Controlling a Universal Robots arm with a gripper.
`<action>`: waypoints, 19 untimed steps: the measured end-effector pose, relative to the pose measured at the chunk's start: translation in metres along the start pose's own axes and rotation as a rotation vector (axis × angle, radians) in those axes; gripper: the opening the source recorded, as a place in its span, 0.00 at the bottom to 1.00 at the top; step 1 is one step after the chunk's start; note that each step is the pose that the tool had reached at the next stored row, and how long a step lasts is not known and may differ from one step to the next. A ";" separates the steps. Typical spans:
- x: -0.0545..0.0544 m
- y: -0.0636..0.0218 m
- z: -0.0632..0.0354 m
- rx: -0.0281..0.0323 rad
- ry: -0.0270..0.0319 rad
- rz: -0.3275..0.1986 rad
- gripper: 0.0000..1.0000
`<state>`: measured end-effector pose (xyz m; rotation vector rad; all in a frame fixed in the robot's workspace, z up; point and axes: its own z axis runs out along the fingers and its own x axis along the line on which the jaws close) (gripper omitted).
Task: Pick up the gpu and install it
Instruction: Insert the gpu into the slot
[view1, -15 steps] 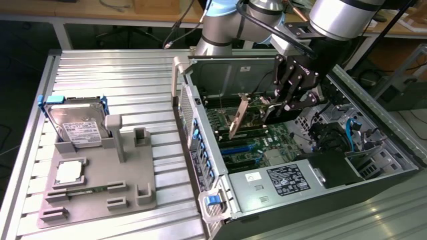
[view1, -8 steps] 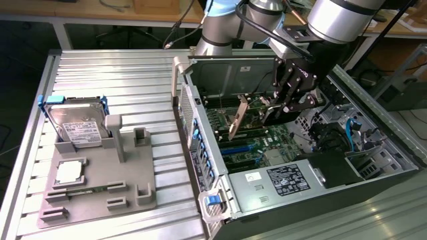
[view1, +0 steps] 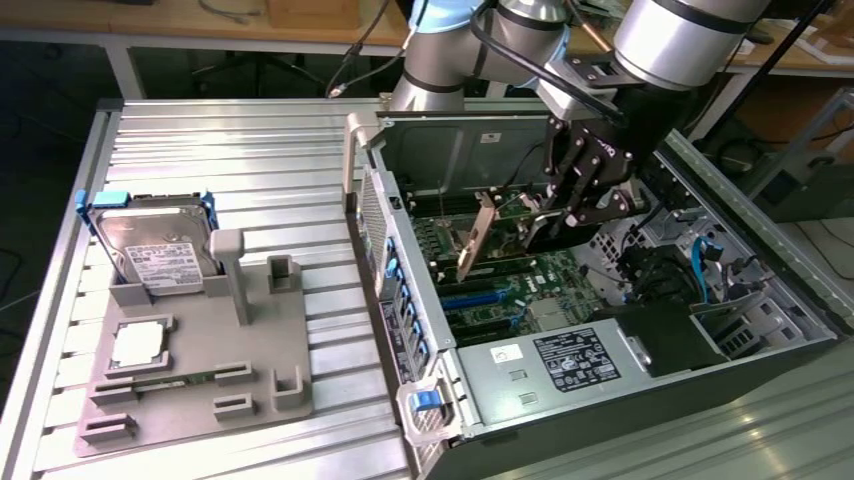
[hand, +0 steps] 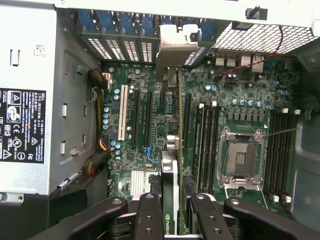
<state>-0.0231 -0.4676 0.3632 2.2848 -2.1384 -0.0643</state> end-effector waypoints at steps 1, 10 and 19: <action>0.000 0.0000 0.0002 0.0000 0.0001 0.000 0.27; 0.000 -0.0001 0.0026 0.0002 0.0000 0.000 0.27; 0.000 -0.0002 0.0052 0.0004 0.0000 0.000 0.27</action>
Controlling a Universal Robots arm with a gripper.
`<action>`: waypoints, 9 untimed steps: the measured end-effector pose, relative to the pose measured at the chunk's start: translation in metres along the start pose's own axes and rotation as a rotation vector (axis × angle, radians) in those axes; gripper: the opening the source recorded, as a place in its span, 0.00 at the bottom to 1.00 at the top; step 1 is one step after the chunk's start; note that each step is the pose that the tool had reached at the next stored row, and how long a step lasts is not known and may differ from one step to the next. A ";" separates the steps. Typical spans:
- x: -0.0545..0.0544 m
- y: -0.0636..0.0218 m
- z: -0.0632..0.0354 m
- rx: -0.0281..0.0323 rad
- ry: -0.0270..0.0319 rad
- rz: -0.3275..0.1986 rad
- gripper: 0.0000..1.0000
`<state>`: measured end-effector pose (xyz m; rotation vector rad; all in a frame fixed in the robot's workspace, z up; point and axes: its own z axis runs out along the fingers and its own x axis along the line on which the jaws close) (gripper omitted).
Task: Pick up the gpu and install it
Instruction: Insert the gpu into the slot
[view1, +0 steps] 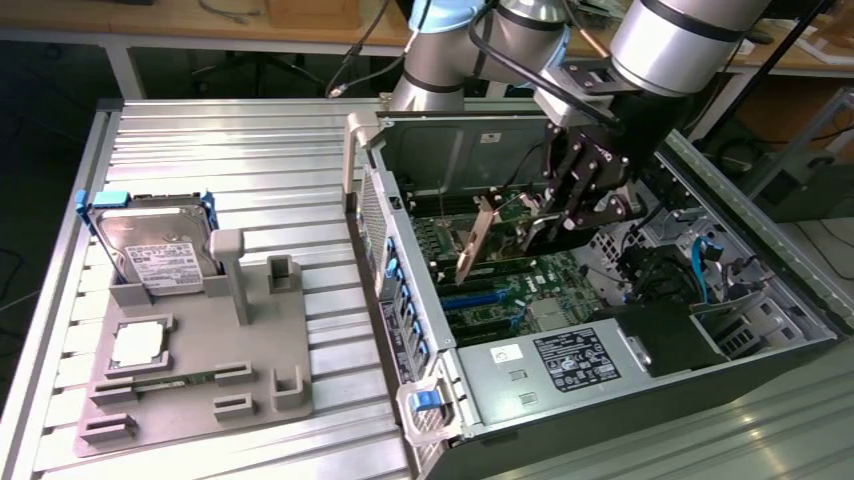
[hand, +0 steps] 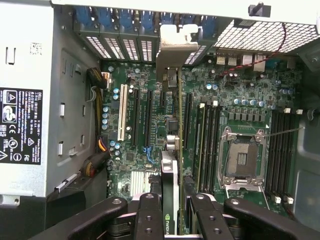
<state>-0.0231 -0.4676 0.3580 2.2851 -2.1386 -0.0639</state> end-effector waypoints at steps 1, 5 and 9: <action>0.000 0.0000 0.0002 0.0000 0.0000 0.000 0.27; 0.000 0.0000 0.0010 0.0001 0.0000 0.000 0.27; 0.000 -0.0001 0.0017 0.0000 0.0001 0.000 0.27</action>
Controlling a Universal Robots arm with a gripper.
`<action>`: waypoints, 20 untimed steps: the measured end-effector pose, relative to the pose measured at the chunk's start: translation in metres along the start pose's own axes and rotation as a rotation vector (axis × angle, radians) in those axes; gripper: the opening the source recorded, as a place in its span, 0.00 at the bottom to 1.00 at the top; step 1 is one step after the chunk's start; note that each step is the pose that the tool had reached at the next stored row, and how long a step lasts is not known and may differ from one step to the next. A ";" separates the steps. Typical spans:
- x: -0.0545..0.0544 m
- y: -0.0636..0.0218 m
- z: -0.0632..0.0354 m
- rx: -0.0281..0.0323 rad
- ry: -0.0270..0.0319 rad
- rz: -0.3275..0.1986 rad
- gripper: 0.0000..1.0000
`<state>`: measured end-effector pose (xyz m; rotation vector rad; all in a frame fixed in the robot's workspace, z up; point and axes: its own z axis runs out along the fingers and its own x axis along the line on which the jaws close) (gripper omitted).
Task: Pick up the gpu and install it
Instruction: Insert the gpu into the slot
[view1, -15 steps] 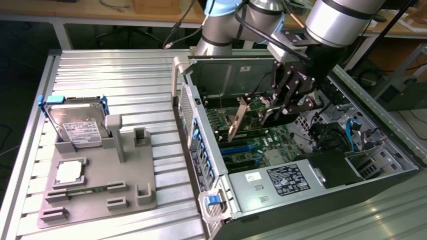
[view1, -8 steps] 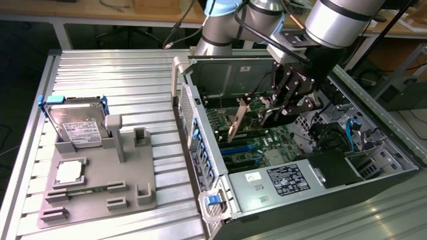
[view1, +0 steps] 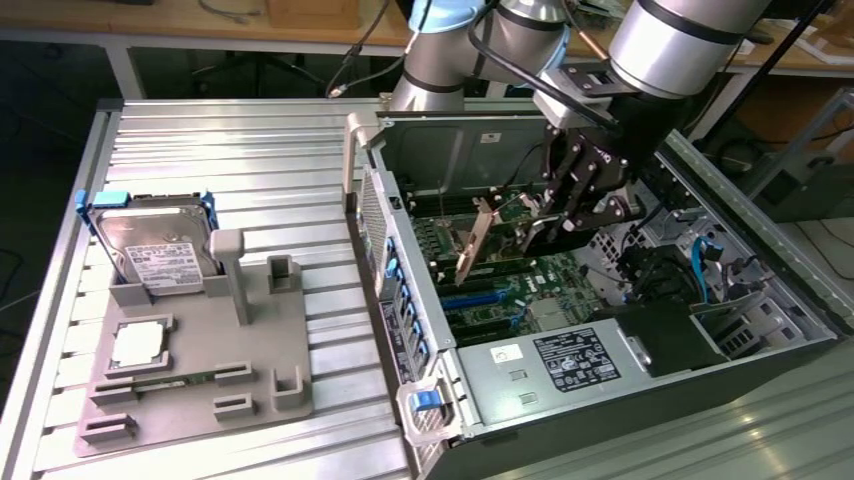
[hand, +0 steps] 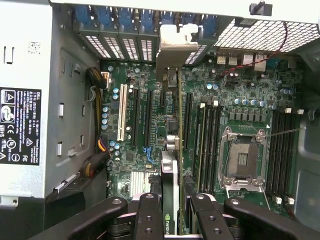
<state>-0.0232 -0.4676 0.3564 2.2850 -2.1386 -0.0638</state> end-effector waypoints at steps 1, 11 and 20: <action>0.000 0.0000 0.0003 0.0000 0.0000 0.000 0.27; 0.000 -0.0001 0.0034 0.0000 0.0000 0.000 0.27; 0.000 -0.0002 0.0051 0.0001 -0.0001 0.000 0.27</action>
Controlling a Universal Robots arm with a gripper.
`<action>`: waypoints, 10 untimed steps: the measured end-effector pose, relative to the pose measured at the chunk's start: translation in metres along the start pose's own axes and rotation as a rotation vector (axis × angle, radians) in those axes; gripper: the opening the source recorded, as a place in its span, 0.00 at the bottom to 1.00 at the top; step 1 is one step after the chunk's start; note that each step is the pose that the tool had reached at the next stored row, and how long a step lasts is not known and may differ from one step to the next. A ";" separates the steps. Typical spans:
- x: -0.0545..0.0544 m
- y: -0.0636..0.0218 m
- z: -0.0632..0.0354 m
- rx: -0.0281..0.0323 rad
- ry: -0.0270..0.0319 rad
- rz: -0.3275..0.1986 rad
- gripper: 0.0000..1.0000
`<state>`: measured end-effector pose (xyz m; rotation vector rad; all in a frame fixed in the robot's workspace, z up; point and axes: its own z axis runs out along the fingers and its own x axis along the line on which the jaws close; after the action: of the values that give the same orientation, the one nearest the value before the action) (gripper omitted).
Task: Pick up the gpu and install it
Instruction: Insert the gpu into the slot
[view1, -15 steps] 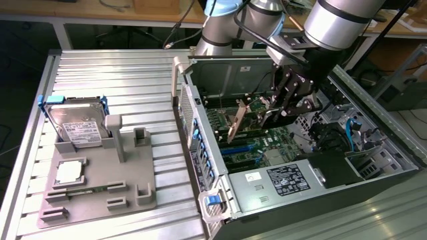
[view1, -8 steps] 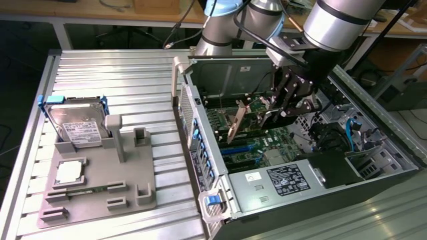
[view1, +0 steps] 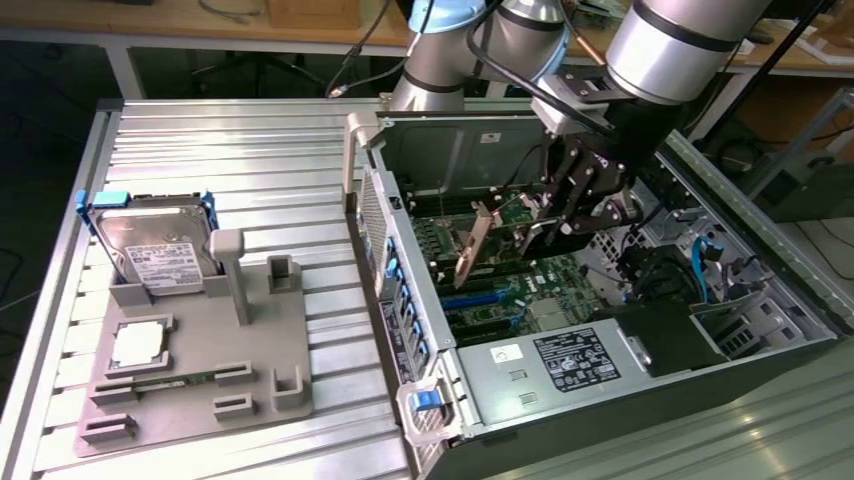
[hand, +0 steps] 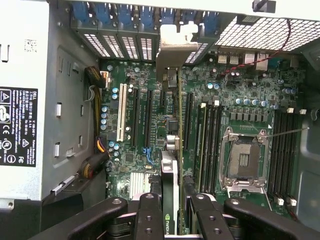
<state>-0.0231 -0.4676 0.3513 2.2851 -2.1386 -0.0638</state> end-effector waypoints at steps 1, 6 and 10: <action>0.000 0.0000 0.0002 0.0000 0.0000 0.000 0.27; 0.000 0.0000 0.0012 0.0000 0.0000 0.000 0.27; 0.000 -0.0002 0.0049 0.0001 0.0000 0.000 0.27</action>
<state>-0.0231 -0.4676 0.3464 2.2851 -2.1387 -0.0637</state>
